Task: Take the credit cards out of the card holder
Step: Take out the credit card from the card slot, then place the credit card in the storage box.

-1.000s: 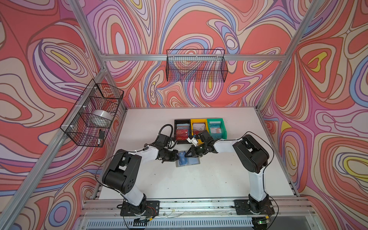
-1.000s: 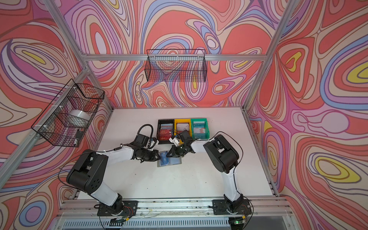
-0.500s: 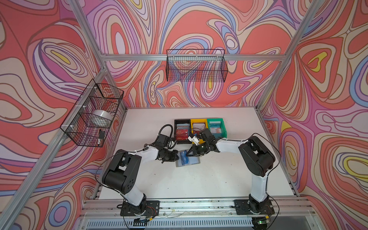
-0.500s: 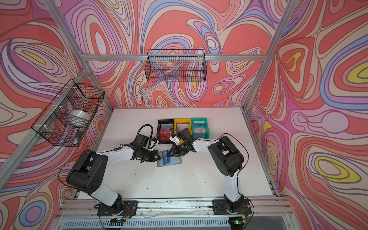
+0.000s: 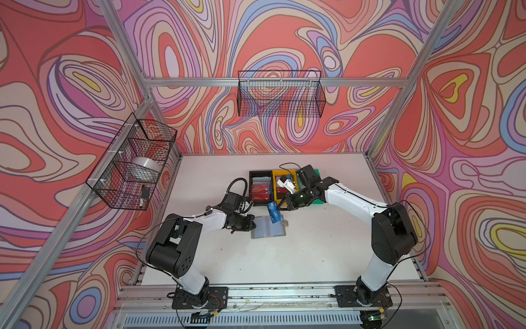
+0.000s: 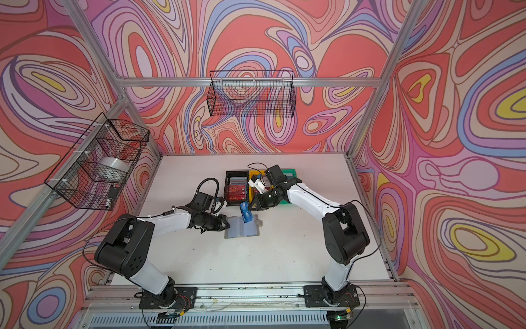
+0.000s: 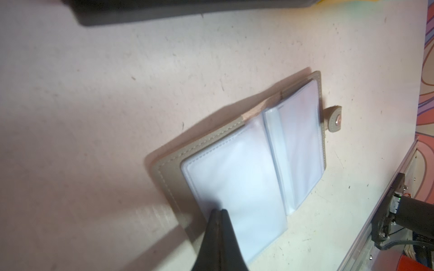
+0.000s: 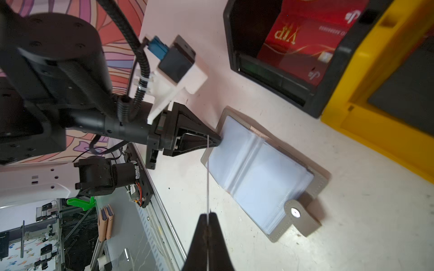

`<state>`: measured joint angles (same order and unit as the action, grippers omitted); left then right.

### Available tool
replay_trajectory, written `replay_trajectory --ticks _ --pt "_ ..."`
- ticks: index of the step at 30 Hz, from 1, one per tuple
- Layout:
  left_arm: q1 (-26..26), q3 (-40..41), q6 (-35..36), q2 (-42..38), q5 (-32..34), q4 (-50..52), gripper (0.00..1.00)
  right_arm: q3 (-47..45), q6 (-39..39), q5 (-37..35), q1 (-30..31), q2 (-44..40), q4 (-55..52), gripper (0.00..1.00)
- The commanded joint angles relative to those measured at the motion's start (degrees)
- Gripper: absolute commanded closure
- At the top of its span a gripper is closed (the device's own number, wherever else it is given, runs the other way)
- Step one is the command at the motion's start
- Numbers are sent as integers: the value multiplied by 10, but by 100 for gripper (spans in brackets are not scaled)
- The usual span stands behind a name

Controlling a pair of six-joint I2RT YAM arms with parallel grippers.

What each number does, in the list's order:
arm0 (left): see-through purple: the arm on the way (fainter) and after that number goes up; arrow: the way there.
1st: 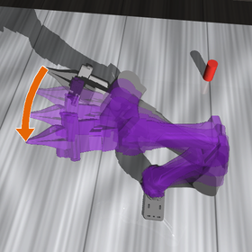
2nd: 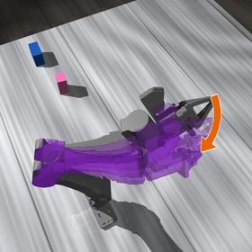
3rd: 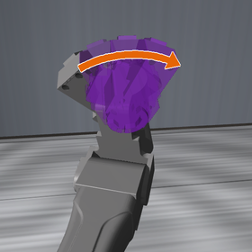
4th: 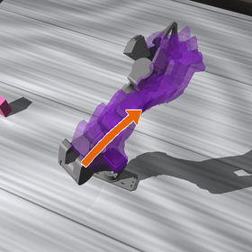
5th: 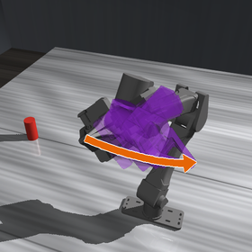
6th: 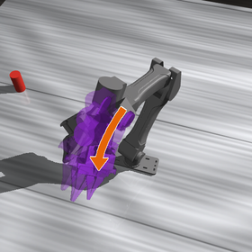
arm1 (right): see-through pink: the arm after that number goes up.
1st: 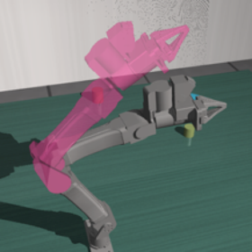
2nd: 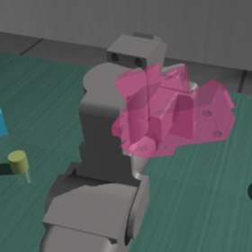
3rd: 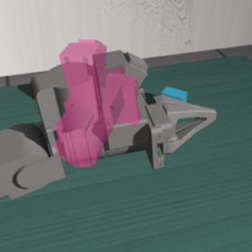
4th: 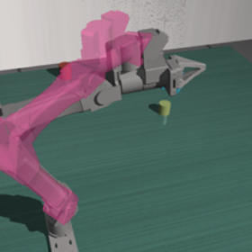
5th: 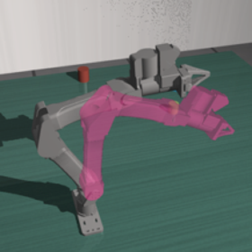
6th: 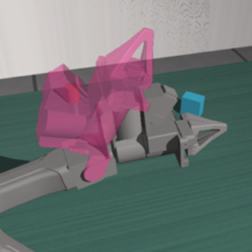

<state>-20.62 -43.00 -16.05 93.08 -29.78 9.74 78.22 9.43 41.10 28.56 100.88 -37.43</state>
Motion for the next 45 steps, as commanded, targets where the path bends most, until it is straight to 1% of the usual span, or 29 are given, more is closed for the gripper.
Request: replay_trajectory --ticks 1,4,6,8,9,12,15,20,29,32,37,45 --pt "1 0 16 -6 12 29 100 54 -85 -31 -15 -3 -127 100" --pt "1 -11 22 -11 8 39 100 113 -118 -47 -34 3 -182 100" --pt "1 -20 29 -15 6 49 100 155 -141 -73 -45 27 -212 100" --pt "1 -30 33 -20 3 50 100 202 -168 -84 -56 47 -255 100" --pt "1 -34 34 -22 0 67 100 225 -179 -89 -62 56 -272 100" --pt "1 -46 41 -29 -1 80 100 299 -205 -148 -69 90 -321 100" --pt "1 -53 48 -39 -4 88 100 360 -226 -224 -73 125 -360 100" --pt "1 -60 53 -49 -10 94 100 433 -261 -292 -81 176 -395 100" --pt "1 -50 43 -52 -12 84 100 468 -350 -315 -82 212 -390 100" --pt "1 -44 36 -61 -17 72 100 460 -383 -316 -82 214 -370 100" --pt "1 -40 34 -72 -7 78 100 440 -426 -325 -81 207 -324 100" --pt "1 -35 29 -79 -1 80 100 428 -438 -369 -89 206 -276 100"
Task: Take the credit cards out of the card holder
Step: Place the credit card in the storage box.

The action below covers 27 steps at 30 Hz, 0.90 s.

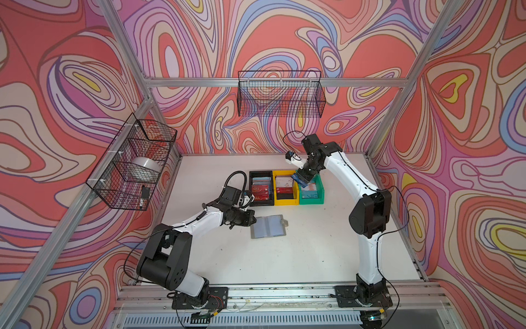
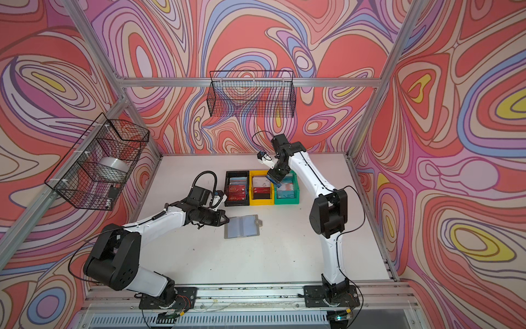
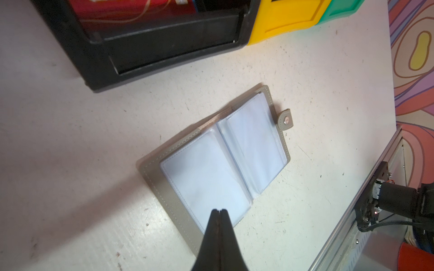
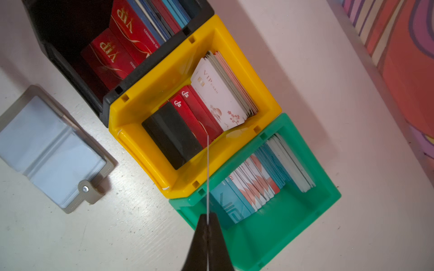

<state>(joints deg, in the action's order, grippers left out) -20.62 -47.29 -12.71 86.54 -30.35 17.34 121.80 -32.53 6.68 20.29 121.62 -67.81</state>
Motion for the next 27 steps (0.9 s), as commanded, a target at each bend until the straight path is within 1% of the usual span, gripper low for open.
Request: replay_trajectory --ticks 1,7,11,17,27 --pt "1 6 -4 -15 5 5 100 -10 -23 -33 -10 -4 32 100" --pt "1 4 -3 -13 7 7 100 -31 -45 -90 -30 -12 51 100" --pt "1 1 -5 -8 6 8 100 -43 -58 -103 -45 -15 54 100" --pt "1 -3 -4 -8 7 11 100 -46 -64 -89 -53 -24 49 100" --pt "1 3 -7 -8 6 7 100 -74 -108 -80 -59 -33 30 100"
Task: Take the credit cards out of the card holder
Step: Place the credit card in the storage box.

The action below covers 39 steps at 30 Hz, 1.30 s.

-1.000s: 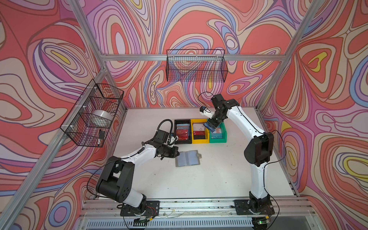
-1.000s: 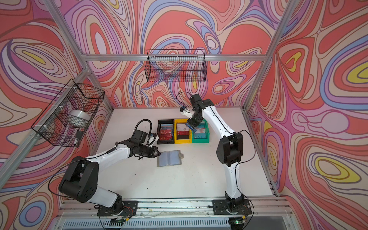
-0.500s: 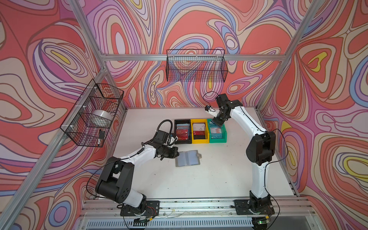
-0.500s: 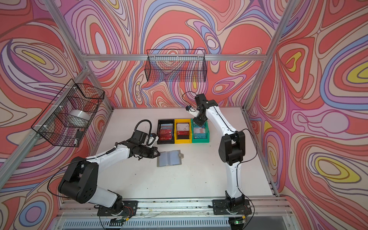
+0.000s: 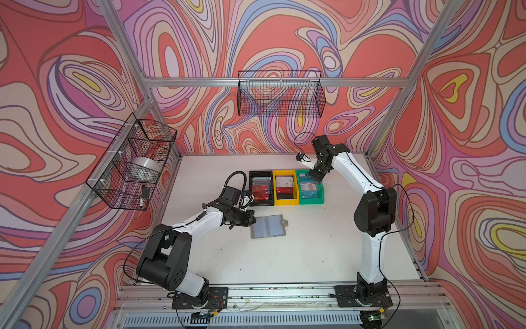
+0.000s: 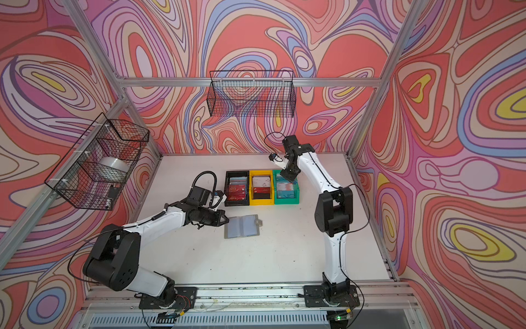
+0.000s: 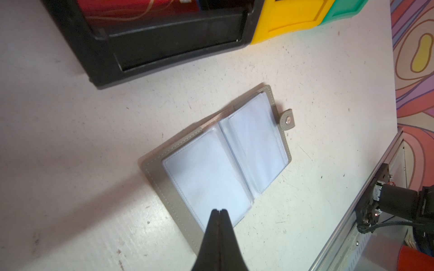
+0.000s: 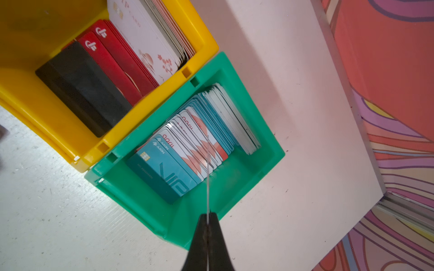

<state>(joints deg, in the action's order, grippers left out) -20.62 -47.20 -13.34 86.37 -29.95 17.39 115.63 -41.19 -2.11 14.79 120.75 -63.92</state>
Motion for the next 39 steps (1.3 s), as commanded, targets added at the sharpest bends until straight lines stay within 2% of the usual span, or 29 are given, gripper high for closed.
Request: replay_trajectory --ticks 1,20,39 --pt "1 3 -1 -8 2 6 100 -16 -28 8 -5 -26 -8 100" --pt "1 -4 -4 -6 10 8 100 -42 -169 79 -38 4 9 100" --pt "1 -16 -2 9 8 14 100 -85 -204 64 -29 16 10 100"
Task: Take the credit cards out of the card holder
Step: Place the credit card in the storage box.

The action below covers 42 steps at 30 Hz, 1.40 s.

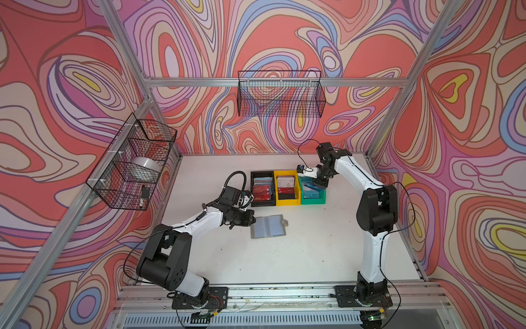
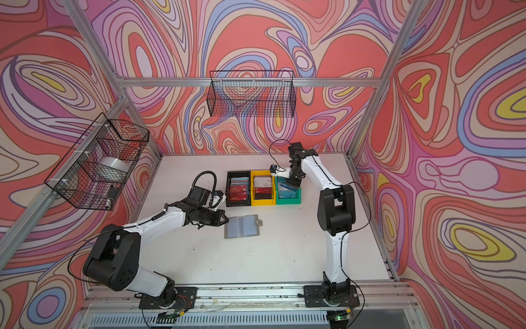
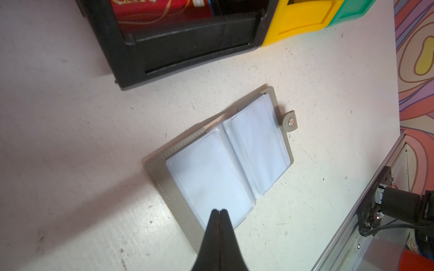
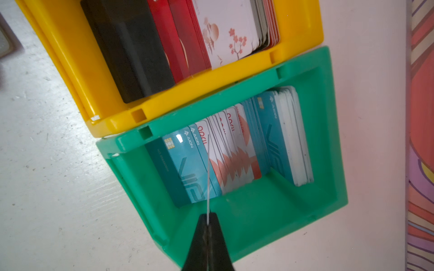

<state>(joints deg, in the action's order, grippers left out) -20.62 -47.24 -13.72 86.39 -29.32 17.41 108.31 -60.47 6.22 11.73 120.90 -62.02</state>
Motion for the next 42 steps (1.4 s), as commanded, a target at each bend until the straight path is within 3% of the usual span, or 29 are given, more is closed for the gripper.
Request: replay_trajectory --ticks 1,24,42 --pt "1 -16 2 9 1 15 100 -13 -12 -21 4 16 -9 100" --pt "17 -4 33 12 -22 0 100 -46 -15 -69 57 12 -13 100" --pt "25 10 28 -1 -18 3 100 -34 -23 -79 58 43 8 100"
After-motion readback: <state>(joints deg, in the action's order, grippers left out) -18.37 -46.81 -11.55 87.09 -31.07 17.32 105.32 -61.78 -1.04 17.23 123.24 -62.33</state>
